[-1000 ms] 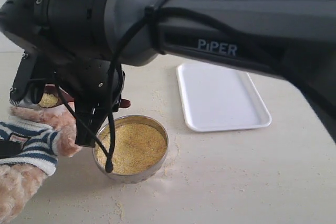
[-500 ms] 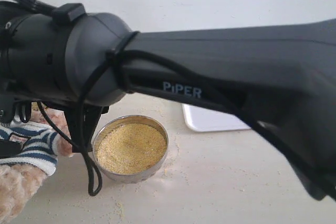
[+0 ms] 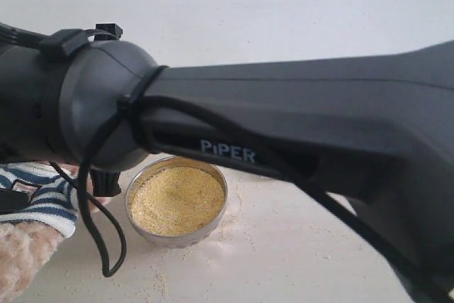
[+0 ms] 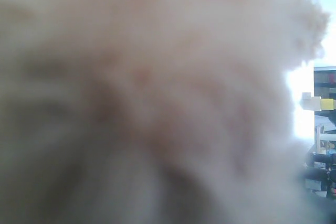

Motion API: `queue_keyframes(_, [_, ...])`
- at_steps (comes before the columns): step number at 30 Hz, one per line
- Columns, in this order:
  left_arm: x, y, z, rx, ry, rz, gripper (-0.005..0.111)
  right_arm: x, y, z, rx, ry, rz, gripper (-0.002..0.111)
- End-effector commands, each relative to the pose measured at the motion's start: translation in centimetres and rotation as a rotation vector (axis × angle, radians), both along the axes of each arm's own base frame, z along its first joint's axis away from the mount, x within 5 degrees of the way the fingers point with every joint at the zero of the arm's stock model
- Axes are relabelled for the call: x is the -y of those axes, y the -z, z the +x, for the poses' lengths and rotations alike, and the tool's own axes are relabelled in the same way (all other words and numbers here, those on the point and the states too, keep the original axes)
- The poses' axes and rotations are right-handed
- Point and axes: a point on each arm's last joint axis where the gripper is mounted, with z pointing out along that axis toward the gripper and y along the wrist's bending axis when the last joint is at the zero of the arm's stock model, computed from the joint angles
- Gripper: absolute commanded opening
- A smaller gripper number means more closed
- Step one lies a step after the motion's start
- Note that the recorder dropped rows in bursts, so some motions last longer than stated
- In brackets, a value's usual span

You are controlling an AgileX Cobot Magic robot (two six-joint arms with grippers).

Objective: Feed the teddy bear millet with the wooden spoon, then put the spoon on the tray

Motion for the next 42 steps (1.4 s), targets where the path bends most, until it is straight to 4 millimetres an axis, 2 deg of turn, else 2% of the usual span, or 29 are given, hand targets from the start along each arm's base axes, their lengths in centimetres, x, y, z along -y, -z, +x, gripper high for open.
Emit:
queue_keyframes(1, [0.0,-0.3,0.1,0.018,-0.006,-0.016,0.005,-0.2,0.0,-0.1,0.014,0.006,0.005,0.0])
queue_keyframes(6, [0.0,-0.3,0.1,0.018,-0.006,-0.016,0.005,-0.3,0.6,-0.6,0.022,0.006,-0.007,0.0])
queue_keyframes(14, [0.0,-0.3,0.1,0.018,-0.006,-0.016,0.005,-0.4,0.5,-0.8,0.082,0.003,-0.01,0.0])
queue_keyframes(19, [0.0,-0.3,0.1,0.018,-0.006,-0.016,0.005,0.2,2.4,-0.9,0.107,0.004,-0.075,0.0])
queue_keyframes(23, [0.0,-0.3,0.1,0.018,-0.006,-0.016,0.005,0.1,2.9,-1.4,0.145,-0.002,-0.085,0.0])
queue_keyframes(36, [0.0,-0.3,0.1,0.018,-0.006,-0.016,0.005,-0.1,2.3,-1.7,0.2,0.008,-0.04,0.0])
queue_keyframes(42, [0.0,-0.3,0.1,0.018,-0.006,-0.016,0.005,0.5,0.4,-1.9,0.193,0.031,0.025,0.0])
